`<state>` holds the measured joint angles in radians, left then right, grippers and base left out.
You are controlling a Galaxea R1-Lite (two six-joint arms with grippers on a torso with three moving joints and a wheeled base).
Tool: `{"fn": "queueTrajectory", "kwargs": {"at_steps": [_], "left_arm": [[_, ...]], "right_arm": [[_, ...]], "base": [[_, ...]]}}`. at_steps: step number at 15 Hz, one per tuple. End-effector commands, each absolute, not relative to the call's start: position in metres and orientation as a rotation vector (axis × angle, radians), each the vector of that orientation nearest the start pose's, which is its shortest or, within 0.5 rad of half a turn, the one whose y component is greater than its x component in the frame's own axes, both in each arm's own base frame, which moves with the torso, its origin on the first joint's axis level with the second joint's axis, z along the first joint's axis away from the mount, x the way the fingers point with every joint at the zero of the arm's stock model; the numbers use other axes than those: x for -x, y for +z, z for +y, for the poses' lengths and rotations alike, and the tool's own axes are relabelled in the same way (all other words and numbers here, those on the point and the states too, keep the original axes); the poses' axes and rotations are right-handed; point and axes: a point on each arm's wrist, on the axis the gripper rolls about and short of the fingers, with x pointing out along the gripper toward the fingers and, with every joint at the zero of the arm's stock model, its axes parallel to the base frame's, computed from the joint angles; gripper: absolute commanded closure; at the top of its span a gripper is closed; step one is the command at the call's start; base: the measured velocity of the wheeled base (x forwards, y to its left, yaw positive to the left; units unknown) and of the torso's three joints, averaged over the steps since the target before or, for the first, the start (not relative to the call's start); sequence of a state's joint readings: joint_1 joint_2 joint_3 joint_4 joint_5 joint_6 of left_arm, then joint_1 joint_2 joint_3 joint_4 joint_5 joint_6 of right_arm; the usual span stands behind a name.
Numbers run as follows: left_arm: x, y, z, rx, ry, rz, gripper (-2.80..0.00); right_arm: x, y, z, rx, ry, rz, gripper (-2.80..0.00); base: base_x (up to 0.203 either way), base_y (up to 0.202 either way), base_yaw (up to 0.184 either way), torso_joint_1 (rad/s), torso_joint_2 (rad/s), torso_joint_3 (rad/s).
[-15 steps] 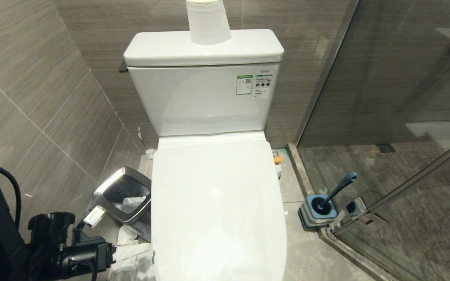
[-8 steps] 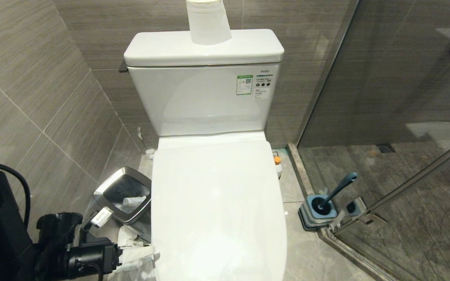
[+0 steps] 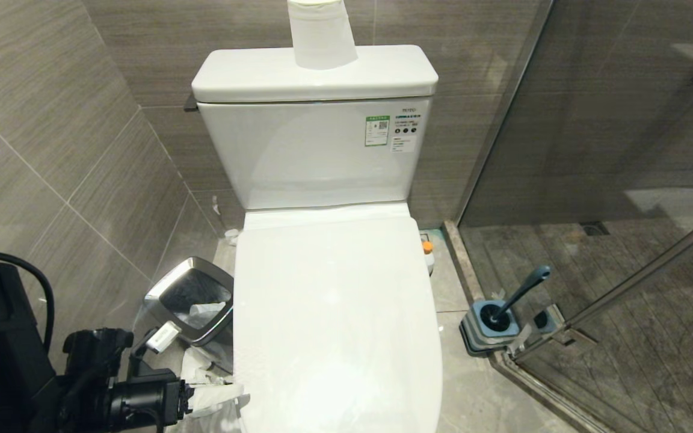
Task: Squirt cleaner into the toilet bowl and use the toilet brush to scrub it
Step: Use the left hand to lift the toilet lid slightly
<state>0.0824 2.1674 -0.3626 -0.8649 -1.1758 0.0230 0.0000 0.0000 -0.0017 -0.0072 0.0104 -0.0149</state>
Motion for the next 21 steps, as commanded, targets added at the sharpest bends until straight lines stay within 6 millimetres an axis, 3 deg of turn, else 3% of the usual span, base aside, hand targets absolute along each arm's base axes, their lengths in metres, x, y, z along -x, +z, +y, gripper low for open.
{"fn": "queueTrajectory", "kwargs": {"at_steps": [1, 21], "left_arm": [[-0.2535, -0.0118, -0.0025, 0.562, -1.028, 0.791, -2.80], [-0.2550, -0.0089, -0.0016, 0.541, -0.983, 0.789, -2.80]], "right_arm": [[0.0228, 0.0767, 0.0002, 0.015, 0.011, -0.008, 0.00], [0.0228, 0.0767, 0.0002, 0.015, 0.011, -0.008, 0.00]], "base": [[0.000, 0.000, 0.000, 0.000, 0.00, 0.000], [0.000, 0.000, 0.000, 0.000, 0.00, 0.000]]}}
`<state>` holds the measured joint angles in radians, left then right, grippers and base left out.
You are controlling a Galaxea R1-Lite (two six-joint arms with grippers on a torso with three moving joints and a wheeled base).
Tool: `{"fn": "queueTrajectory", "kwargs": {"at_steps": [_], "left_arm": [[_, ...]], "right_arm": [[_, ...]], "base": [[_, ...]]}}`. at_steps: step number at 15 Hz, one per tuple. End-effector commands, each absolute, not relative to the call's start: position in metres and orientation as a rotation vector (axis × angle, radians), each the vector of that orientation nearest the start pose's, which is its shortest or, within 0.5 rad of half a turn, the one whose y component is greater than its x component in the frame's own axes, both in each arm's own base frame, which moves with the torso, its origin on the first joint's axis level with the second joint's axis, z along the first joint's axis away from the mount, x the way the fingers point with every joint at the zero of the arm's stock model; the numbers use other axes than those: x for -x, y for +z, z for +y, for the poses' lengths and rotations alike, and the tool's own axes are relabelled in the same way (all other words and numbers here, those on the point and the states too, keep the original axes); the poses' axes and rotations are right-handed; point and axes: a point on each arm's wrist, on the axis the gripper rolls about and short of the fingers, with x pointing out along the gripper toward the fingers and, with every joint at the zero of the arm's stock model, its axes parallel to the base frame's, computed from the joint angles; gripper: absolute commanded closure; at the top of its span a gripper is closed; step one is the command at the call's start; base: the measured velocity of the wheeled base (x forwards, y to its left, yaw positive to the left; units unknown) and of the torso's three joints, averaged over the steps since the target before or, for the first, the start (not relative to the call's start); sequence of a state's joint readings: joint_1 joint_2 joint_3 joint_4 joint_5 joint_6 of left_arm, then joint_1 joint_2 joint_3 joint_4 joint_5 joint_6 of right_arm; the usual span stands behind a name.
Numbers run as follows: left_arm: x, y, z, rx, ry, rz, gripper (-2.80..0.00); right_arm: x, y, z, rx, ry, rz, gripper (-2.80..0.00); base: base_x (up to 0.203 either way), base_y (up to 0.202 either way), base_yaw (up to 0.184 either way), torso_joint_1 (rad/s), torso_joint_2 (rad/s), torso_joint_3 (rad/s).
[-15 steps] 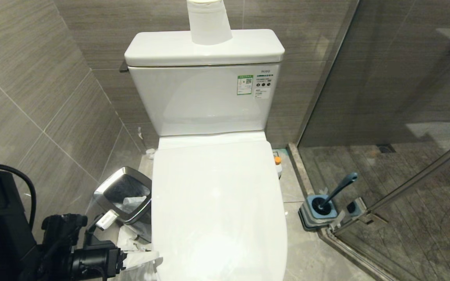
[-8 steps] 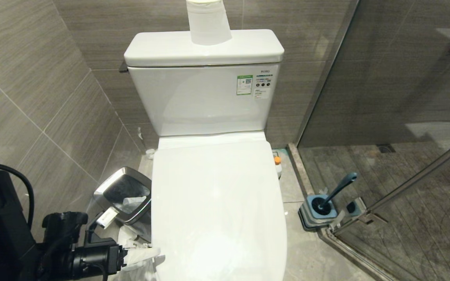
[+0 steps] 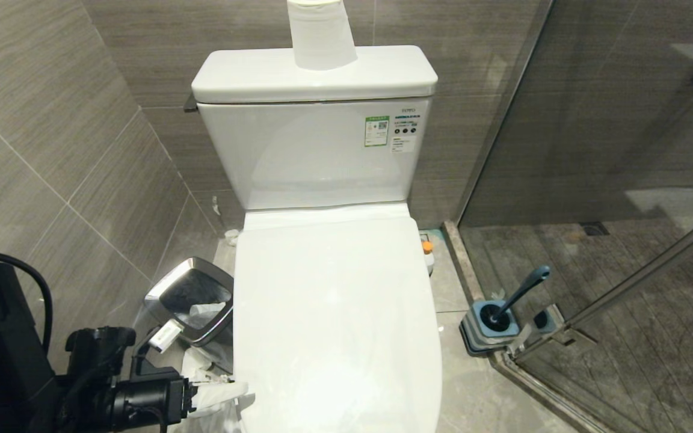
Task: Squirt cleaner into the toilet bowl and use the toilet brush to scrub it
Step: Use the left hand to lift the toilet lid slightly
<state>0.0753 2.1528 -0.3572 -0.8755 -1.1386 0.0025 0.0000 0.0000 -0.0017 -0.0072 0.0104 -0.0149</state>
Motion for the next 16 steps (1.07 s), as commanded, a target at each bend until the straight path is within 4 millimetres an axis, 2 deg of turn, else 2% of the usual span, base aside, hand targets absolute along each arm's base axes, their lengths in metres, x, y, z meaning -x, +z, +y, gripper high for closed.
{"fn": "queueTrajectory", "kwargs": {"at_steps": [1, 7, 16], "left_arm": [[-0.255, -0.009, -0.003, 0.527, -0.980, 0.789, -2.80], [-0.253, -0.009, -0.011, 0.497, -1.012, 0.791, -2.80], [-0.233, 0.000, -0.033, 0.474, -1.116, 0.805, -2.80]], "right_arm": [[0.023, 0.077, 0.000, 0.015, 0.010, -0.008, 0.00], [0.023, 0.077, 0.000, 0.015, 0.010, -0.008, 0.00], [0.023, 0.077, 0.000, 0.015, 0.011, -0.008, 0.00]], "base": [[0.000, 0.000, 0.000, 0.000, 0.00, 0.000], [0.000, 0.000, 0.000, 0.000, 0.00, 0.000], [0.000, 0.000, 0.000, 0.000, 0.00, 0.000]]}}
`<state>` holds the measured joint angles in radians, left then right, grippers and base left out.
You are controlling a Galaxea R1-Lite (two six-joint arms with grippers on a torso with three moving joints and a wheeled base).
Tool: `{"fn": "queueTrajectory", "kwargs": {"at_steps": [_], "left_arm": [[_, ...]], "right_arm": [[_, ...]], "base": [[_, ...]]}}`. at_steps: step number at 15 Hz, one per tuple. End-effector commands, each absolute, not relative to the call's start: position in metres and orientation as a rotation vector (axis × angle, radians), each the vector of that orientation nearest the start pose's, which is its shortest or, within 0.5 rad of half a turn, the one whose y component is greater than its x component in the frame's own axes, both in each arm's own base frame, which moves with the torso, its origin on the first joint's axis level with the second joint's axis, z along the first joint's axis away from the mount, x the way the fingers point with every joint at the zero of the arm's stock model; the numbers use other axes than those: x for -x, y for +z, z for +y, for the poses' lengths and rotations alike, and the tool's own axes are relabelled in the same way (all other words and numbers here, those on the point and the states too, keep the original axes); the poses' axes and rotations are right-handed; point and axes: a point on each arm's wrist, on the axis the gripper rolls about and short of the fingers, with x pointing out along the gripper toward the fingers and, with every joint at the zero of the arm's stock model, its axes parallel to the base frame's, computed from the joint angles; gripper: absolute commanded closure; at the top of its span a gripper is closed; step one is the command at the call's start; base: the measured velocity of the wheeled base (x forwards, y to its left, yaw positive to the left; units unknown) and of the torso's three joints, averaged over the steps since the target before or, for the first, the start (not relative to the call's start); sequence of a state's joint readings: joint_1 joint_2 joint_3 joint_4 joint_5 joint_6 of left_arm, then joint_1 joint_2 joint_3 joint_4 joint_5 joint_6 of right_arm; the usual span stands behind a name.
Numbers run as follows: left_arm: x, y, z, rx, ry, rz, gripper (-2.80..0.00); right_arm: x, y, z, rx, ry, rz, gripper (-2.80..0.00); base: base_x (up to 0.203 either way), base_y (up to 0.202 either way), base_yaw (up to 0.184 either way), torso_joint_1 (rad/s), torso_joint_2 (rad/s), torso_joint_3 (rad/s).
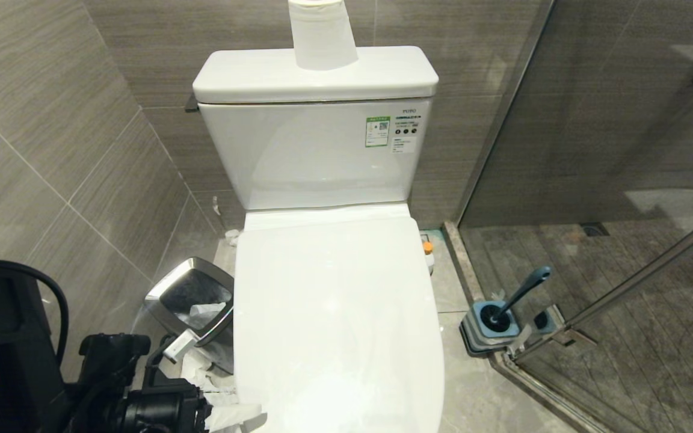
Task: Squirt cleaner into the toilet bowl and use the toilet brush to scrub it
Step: Use the left hand to lift the toilet lid slightly
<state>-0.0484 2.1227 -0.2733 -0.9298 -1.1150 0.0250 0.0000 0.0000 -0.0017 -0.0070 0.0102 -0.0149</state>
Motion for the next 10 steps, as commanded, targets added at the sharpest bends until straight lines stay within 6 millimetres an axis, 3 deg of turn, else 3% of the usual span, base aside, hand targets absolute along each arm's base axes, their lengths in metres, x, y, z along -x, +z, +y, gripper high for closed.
{"fn": "queueTrajectory", "kwargs": {"at_steps": [1, 5, 10], "left_arm": [[-0.232, 0.002, -0.033, 0.481, -1.135, 0.796, -2.80], [-0.228, 0.016, -0.035, 0.559, -1.199, 0.792, -2.80], [-0.224, 0.030, -0.046, 0.530, -1.259, 0.770, -2.80]], "right_arm": [[0.023, 0.077, 0.000, 0.015, 0.011, -0.008, 0.00], [0.023, 0.077, 0.000, 0.015, 0.011, -0.008, 0.00], [0.023, 0.077, 0.000, 0.015, 0.011, -0.008, 0.00]], "base": [[0.000, 0.000, 0.000, 0.000, 0.00, 0.000], [0.000, 0.000, 0.000, 0.000, 0.00, 0.000], [0.000, 0.000, 0.000, 0.000, 0.00, 0.000]]}}
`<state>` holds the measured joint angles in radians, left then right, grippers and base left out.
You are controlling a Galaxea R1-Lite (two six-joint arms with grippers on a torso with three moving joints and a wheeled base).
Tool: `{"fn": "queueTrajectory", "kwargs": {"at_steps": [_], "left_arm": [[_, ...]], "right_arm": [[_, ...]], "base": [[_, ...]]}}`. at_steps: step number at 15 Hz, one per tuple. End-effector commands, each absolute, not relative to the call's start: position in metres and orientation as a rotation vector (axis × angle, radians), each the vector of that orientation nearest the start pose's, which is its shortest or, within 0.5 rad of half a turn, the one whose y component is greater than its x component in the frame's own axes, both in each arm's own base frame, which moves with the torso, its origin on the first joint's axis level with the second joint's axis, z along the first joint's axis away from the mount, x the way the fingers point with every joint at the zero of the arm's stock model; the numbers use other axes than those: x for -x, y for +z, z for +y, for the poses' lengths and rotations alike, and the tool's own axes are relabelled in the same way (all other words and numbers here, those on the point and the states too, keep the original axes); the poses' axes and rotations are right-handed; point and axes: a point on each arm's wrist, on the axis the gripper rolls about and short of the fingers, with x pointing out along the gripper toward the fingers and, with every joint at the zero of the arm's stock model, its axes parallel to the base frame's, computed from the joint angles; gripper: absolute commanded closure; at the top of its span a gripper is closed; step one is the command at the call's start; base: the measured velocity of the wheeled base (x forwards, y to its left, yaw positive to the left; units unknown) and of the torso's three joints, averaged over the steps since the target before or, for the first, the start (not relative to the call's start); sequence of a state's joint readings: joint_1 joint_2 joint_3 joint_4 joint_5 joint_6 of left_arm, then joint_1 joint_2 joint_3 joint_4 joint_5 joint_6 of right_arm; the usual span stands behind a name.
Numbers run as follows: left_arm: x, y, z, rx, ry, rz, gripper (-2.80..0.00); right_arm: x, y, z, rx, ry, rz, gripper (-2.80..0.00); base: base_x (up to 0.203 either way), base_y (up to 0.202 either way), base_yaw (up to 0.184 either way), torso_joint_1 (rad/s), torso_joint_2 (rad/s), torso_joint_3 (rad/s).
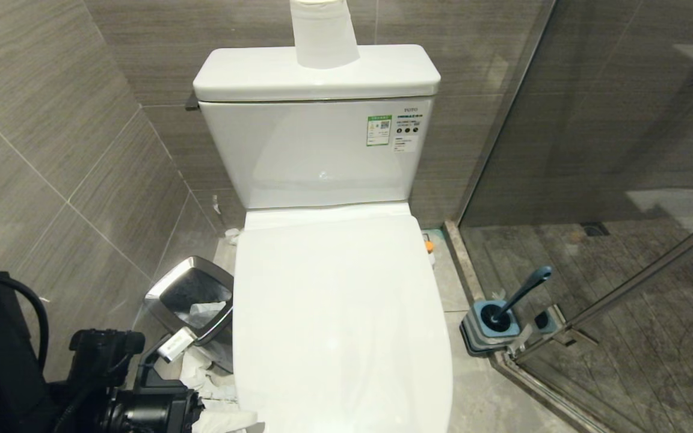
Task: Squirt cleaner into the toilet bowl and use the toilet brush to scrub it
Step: Use the left hand to lift the toilet lid slightly
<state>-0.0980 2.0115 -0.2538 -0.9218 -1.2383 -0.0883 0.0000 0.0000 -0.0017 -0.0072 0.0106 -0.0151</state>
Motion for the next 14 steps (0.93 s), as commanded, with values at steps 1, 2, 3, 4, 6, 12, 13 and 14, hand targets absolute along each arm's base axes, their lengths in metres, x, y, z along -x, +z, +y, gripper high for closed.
{"fn": "queueTrajectory", "kwargs": {"at_steps": [1, 2, 3, 4, 6, 12, 13, 14], "left_arm": [[-0.223, 0.035, -0.048, 0.521, -1.272, 0.763, -2.80], [-0.221, 0.039, -0.051, 0.518, -1.284, 0.759, -2.80], [-0.219, 0.045, -0.053, 0.518, -1.294, 0.755, -2.80], [-0.218, 0.052, -0.055, 0.530, -1.298, 0.757, -2.80], [-0.214, 0.064, -0.060, 0.539, -1.314, 0.754, -2.80], [-0.199, 0.091, -0.064, 0.505, -1.355, 0.693, -2.80], [-0.195, 0.094, -0.064, 0.502, -1.357, 0.684, -2.80], [-0.190, 0.097, -0.063, 0.501, -1.358, 0.677, -2.80]], "right_arm": [[0.023, 0.077, 0.000, 0.015, 0.011, -0.008, 0.00], [0.023, 0.077, 0.000, 0.015, 0.009, -0.008, 0.00], [0.023, 0.077, 0.000, 0.015, 0.010, -0.008, 0.00], [0.023, 0.077, 0.000, 0.015, 0.011, -0.008, 0.00], [0.023, 0.077, 0.000, 0.015, 0.011, -0.008, 0.00], [0.023, 0.077, 0.000, 0.015, 0.011, -0.008, 0.00], [0.023, 0.077, 0.000, 0.015, 0.011, -0.008, 0.00], [0.023, 0.077, 0.000, 0.015, 0.011, -0.008, 0.00]], "base": [[0.000, 0.000, 0.000, 0.000, 0.00, 0.000], [0.000, 0.000, 0.000, 0.000, 0.00, 0.000], [0.000, 0.000, 0.000, 0.000, 0.00, 0.000], [0.000, 0.000, 0.000, 0.000, 0.00, 0.000], [0.000, 0.000, 0.000, 0.000, 0.00, 0.000], [0.000, 0.000, 0.000, 0.000, 0.00, 0.000], [0.000, 0.000, 0.000, 0.000, 0.00, 0.000], [0.000, 0.000, 0.000, 0.000, 0.00, 0.000]]}}
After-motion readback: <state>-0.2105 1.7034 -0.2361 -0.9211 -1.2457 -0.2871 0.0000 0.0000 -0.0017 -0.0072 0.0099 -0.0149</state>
